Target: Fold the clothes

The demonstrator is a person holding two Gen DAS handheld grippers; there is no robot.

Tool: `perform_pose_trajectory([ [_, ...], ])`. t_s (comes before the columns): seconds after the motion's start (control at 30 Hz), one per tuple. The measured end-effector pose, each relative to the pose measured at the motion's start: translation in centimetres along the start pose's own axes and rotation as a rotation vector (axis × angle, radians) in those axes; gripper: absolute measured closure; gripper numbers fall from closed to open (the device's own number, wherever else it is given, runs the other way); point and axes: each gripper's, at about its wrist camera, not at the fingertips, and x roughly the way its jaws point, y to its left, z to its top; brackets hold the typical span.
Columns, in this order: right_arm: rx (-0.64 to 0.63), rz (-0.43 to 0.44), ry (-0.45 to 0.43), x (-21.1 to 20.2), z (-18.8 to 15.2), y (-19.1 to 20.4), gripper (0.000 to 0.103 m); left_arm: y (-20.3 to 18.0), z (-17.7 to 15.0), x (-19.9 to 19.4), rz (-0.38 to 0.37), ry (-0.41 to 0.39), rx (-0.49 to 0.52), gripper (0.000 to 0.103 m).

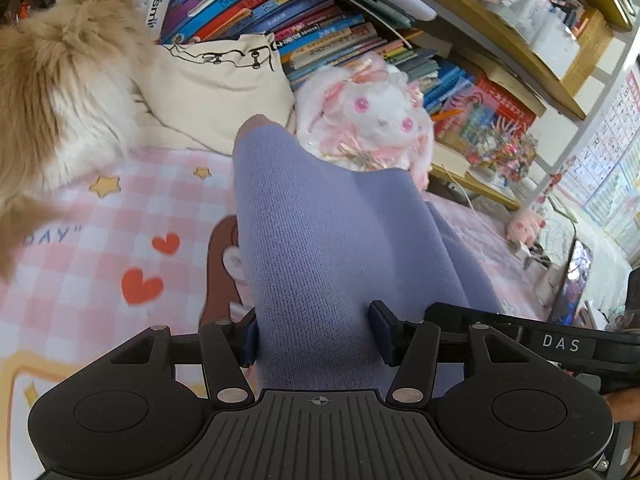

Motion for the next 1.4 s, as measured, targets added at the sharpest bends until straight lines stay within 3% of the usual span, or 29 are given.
perform_pose_trajectory([
  [0.4, 0.008, -0.023, -0.009, 4.6, 3.8, -0.1, 0.076, 2.8, 4.2, 3.9, -0.002, 0.021, -0.059, 0.049],
  [0.8, 0.006, -0.057, 0.007, 7.4, 5.0, -0.7, 0.075, 3.6, 5.7, 6.6, 0.034, 0.059, -0.054, 0.047],
  [0.9, 0.007, -0.088, 0.017, 8.1, 4.9, -0.7, 0.070, 3.8, 5.8, 7.3, 0.069, 0.076, -0.057, 0.040],
  [1.0, -0.014, -0.119, 0.016, 8.3, 4.9, -0.5, 0.058, 3.6, 5.7, 7.2, 0.100, 0.060, -0.029, 0.035],
  [1.1, -0.023, -0.128, 0.006, 7.7, 4.9, -0.5, 0.052, 3.0, 5.6, 6.5, 0.147, 0.034, 0.026, 0.030],
  [1.23, -0.029, -0.147, -0.040, 5.7, 4.5, -0.4, 0.034, 2.2, 4.7, 4.3, 0.257, -0.057, 0.084, 0.024],
  [1.4, -0.079, -0.194, -0.074, 3.3, 3.1, 0.0, 0.027, 1.0, 2.1, 2.3, 0.324, -0.094, 0.126, 0.021],
])
